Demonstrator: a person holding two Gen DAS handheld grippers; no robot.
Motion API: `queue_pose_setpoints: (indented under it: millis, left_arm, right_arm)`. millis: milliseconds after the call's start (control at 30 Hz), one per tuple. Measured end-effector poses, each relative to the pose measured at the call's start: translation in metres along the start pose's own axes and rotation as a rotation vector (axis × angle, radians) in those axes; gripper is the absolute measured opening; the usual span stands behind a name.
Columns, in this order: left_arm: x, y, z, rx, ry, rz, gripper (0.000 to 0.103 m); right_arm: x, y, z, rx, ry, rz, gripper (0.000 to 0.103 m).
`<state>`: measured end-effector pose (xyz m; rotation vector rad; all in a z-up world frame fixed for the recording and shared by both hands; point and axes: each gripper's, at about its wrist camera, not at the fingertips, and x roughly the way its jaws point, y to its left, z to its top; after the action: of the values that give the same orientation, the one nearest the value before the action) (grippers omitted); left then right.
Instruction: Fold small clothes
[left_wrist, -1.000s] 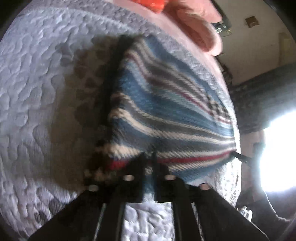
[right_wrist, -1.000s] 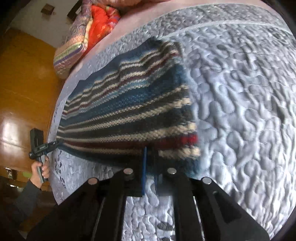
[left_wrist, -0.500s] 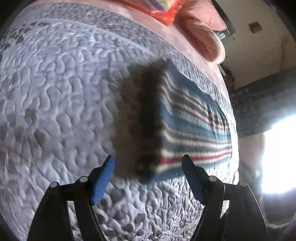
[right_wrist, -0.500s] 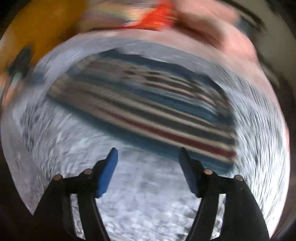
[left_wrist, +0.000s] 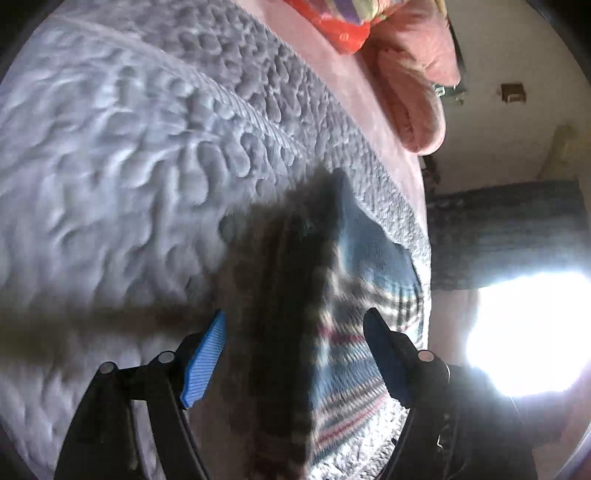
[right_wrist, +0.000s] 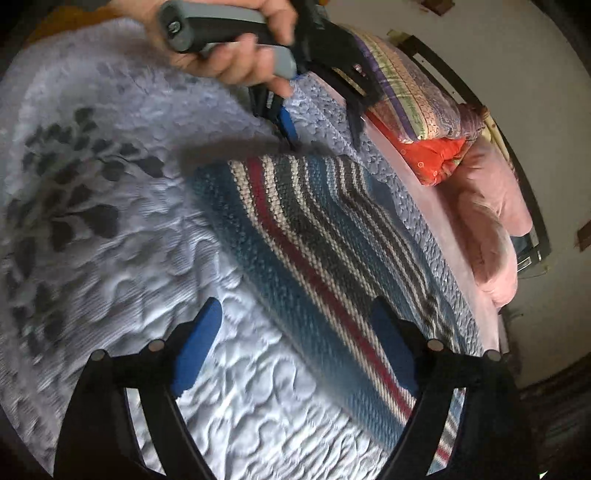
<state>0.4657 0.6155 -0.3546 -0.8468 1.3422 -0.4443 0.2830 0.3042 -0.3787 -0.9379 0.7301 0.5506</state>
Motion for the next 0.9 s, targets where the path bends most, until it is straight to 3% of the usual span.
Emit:
queue_pose_setpoints:
  millis: [167, 367, 433, 500, 600, 667, 733, 900]
  left_arm:
    - [0.033, -0.011, 0.019, 0.047, 0.041, -0.031, 0.076]
    - [0.058, -0.025, 0.037, 0.068, 0.066, -0.036, 0.072]
    - [0.059, -0.026, 0.04, 0.061, 0.072, -0.022, 0.056]
    - [0.063, -0.025, 0.044, 0.049, 0.083, 0.0, 0.048]
    - [0.064, -0.022, 0.048, 0.037, 0.093, 0.022, 0.039]
    - [0.064, -0.023, 0.049, 0.035, 0.095, 0.033, 0.031]
    - [0.062, -0.026, 0.051, 0.031, 0.092, 0.031, 0.025]
    - [0.052, -0.044, 0.052, 0.04, 0.07, 0.033, 0.022]
  right_arm:
    - [0.028, 0.008, 0.003, -0.04, 0.027, -0.039, 0.079]
    - [0.039, 0.028, 0.028, -0.097, -0.026, -0.104, 0.078]
    - [0.045, 0.03, 0.04, -0.1, -0.039, -0.115, 0.077]
    - [0.046, 0.034, 0.048, -0.103, -0.049, -0.125, 0.074]
    - [0.053, 0.038, 0.061, -0.095, -0.053, -0.124, 0.061]
    - [0.057, 0.036, 0.068, -0.055, -0.033, -0.087, 0.037]
    - [0.056, 0.031, 0.071, -0.011, -0.02, -0.071, 0.03]
    - [0.036, 0.008, 0.073, 0.094, -0.049, -0.04, 0.024]
